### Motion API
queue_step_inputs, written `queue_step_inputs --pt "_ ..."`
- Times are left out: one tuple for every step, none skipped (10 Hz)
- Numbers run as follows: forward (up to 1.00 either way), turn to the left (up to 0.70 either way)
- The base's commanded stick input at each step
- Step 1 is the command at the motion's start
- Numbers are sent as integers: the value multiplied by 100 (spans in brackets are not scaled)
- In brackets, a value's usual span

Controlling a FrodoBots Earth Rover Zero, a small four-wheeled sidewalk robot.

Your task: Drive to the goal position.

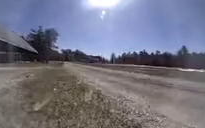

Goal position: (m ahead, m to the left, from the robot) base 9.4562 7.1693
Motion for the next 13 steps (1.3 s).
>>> queue_step_inputs --pt "70 0" --pt "70 0" --pt "70 0" --pt "70 0" --pt "70 0" --pt "70 0" --pt "70 0" --pt "70 0" --pt "70 0" --pt "70 0" --pt "70 0" --pt "70 0" --pt "70 0"
